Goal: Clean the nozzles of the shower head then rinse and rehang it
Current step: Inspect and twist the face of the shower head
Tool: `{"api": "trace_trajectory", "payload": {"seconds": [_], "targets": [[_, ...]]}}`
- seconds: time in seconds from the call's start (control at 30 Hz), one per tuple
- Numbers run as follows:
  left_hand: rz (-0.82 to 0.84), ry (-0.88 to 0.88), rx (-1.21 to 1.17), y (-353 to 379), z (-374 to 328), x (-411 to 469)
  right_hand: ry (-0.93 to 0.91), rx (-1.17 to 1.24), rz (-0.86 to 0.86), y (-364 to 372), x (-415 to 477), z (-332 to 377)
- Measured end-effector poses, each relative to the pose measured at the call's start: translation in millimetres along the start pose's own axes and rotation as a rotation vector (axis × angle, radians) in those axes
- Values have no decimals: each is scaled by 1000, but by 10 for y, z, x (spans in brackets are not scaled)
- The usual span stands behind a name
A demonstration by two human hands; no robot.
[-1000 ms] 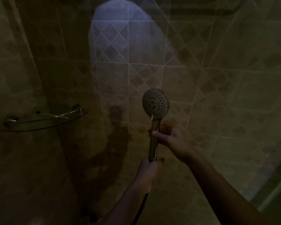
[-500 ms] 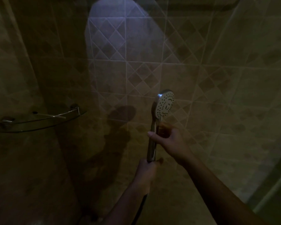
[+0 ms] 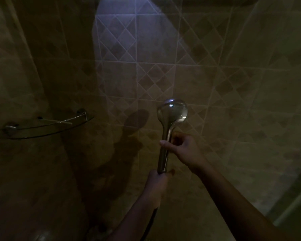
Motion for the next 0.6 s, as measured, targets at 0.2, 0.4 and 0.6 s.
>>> {"api": "trace_trajectory", "payload": {"seconds": [0.2,0.4,0.6], "targets": [[8,13,0,9,29,-7,74,144,136,-23,2,-39],[14,42,-6,-5,-33,-28,2,-10,15,11,16,16],[23,25,12,38,-16,-13,67,148,123,6,-54,41]]}}
Point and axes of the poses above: each hand's wrist, its own x-axis towards the middle knuckle, its own y-axis out of the palm, z = x × y, the point moved 1 cm from there along x, towards the middle knuckle, and after that the axes turned 1 degree about x, right-handed, at the moved point
